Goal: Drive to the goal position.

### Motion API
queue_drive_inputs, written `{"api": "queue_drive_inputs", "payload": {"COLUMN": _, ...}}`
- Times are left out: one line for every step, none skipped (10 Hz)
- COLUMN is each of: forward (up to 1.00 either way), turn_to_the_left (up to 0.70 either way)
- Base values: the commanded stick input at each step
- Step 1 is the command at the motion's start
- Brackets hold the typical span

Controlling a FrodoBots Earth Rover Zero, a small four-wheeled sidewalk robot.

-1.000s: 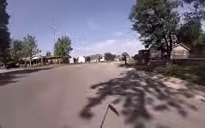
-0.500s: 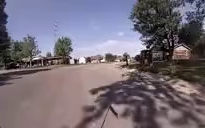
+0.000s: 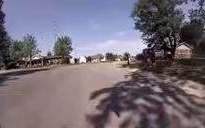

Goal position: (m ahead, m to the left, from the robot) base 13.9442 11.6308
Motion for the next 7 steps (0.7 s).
{"api": "queue_drive_inputs", "payload": {"forward": 0.69, "turn_to_the_left": 0.03}}
{"api": "queue_drive_inputs", "payload": {"forward": 0.69, "turn_to_the_left": 0.03}}
{"api": "queue_drive_inputs", "payload": {"forward": 0.69, "turn_to_the_left": 0.03}}
{"api": "queue_drive_inputs", "payload": {"forward": 0.69, "turn_to_the_left": 0.03}}
{"api": "queue_drive_inputs", "payload": {"forward": 0.69, "turn_to_the_left": 0.03}}
{"api": "queue_drive_inputs", "payload": {"forward": 0.69, "turn_to_the_left": 0.03}}
{"api": "queue_drive_inputs", "payload": {"forward": 0.69, "turn_to_the_left": 0.03}}
